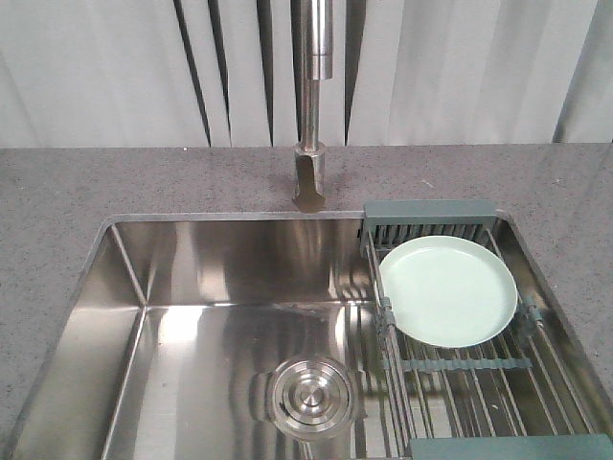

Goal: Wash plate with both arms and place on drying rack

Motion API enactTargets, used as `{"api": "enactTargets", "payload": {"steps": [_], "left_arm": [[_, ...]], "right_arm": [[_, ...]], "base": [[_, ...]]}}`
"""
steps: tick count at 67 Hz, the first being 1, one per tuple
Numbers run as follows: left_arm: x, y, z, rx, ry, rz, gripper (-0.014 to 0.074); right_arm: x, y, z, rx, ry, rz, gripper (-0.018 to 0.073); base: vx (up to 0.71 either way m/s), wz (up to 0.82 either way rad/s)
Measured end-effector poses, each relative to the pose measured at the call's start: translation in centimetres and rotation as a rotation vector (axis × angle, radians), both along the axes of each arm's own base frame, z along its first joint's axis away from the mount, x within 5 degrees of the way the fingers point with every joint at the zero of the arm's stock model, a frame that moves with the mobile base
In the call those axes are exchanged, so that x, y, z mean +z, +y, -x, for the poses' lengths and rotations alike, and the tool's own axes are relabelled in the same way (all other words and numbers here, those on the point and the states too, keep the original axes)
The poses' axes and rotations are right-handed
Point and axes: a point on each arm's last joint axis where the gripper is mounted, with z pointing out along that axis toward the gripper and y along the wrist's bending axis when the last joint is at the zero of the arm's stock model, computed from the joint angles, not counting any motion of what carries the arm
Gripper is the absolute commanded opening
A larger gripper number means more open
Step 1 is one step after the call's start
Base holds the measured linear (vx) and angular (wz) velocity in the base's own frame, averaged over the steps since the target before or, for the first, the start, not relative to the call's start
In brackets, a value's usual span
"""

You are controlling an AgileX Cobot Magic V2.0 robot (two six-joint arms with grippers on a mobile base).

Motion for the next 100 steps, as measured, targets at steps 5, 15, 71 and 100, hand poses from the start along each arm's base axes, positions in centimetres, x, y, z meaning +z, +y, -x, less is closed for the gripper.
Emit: {"api": "enactTargets", "payload": {"steps": [5,15,71,100], "left_arm": [[-0.01,0.0,-0.01,0.0,0.001,0.0,-0.0006],[-0.01,0.0,-0.01,0.0,0.001,0.0,-0.0006],[-0.01,0.0,-0.01,0.0,0.001,0.001,-0.0006],[-0.01,0.0,-0.01,0.0,0.001,0.001,-0.0006]], "right_arm": [[0.13,0.0,-0.01,0.001,-0.014,0.005,-0.0004],[0.43,0.01,-0.02,0.002,-0.047,0.01,-0.0004],[0.73,-0.01,-0.03,0.002,-0.079,0.084,-0.0004],[0.73,-0.01,-0.03,0.002,-0.079,0.086,-0.0004]], "base": [[0.0,0.0],[0.0,0.0],[0.0,0.0],[0.0,0.0]]}}
